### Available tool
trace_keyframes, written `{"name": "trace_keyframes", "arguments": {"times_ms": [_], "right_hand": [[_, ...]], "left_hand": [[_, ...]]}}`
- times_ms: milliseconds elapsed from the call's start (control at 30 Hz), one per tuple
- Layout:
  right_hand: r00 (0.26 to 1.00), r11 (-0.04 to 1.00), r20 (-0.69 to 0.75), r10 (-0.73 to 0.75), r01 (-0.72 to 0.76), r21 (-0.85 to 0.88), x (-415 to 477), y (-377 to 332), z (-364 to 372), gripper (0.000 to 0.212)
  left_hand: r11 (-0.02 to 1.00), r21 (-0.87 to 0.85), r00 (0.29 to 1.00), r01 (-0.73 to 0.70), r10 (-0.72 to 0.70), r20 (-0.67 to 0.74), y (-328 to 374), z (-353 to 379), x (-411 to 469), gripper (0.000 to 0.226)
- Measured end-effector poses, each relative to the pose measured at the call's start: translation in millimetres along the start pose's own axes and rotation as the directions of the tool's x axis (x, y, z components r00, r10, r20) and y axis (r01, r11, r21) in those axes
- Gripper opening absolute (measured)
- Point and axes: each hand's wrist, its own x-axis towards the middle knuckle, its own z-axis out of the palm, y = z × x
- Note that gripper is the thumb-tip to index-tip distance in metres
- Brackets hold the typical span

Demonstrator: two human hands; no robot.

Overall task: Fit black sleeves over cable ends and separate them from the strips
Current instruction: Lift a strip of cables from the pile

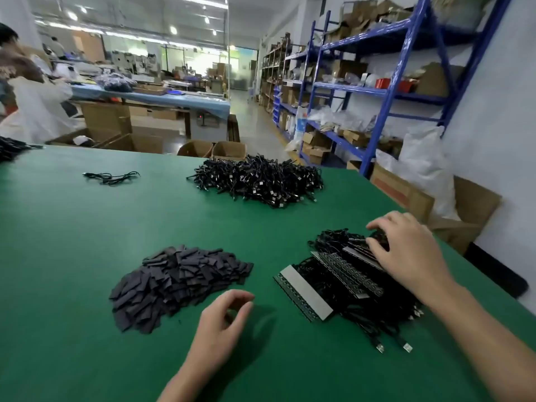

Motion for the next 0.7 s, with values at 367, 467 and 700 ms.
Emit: {"name": "trace_keyframes", "arguments": {"times_ms": [367, 467, 700], "right_hand": [[0.969, 0.977, 0.214, 0.119, -0.076, -0.198, 29, -8, 40, 0.024], [0.971, 0.978, 0.202, 0.128, -0.09, -0.189, 27, -12, 43, 0.022], [0.98, 0.971, 0.139, 0.139, -0.108, -0.214, 27, -15, 46, 0.018]], "left_hand": [[0.986, -0.152, 0.994, 0.073, -0.059, 0.094, -21, -5, 5, 0.01], [0.988, -0.139, 0.993, 0.061, -0.046, 0.107, -21, -5, 4, 0.01], [0.981, -0.179, 0.991, 0.073, -0.052, 0.124, -18, -6, 2, 0.026]]}}
